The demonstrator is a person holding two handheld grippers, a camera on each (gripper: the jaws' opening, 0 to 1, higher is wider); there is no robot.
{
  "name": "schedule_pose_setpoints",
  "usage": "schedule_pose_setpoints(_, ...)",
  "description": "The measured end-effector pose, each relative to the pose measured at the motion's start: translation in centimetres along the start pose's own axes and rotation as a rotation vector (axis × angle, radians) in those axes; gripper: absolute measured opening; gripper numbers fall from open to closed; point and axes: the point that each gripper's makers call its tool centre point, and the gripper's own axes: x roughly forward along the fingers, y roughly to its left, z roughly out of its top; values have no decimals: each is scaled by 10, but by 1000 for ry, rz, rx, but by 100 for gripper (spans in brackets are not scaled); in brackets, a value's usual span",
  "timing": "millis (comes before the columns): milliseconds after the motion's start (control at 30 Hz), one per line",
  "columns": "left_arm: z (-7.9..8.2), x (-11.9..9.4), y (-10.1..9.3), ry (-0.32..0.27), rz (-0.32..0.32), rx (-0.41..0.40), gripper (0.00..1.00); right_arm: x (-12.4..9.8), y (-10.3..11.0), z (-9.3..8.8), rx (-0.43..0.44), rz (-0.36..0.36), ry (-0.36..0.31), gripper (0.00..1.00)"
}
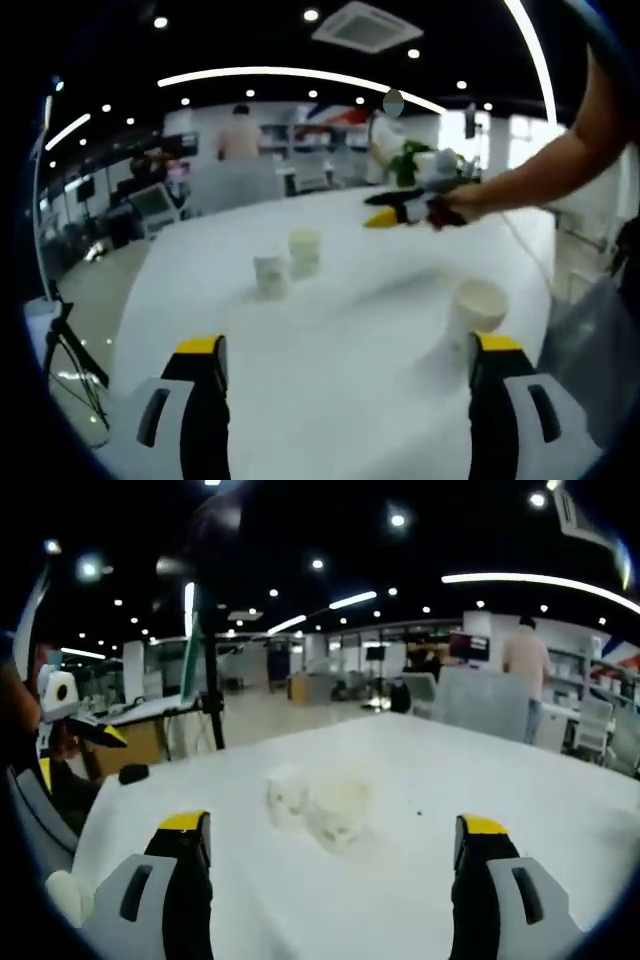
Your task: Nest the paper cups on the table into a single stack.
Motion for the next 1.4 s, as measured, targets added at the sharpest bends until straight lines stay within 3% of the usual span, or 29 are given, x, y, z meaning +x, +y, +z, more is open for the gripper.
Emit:
schedule_pose_setpoints(467,2,2,10,6,23,11,99,59,-12,5,-27,23,-4,99)
schedule_pose_setpoints(767,10,7,19,-15,57,27,99,81,-18,-12,-30,35,31,98)
schedule_pose_setpoints(1067,3,8,22,4,66,14,99,108,-25,-17,-1,28,24,93)
schedule_pose_setpoints(1400,-6,8,25,19,73,-6,99,118,-14,-28,17,27,44,82)
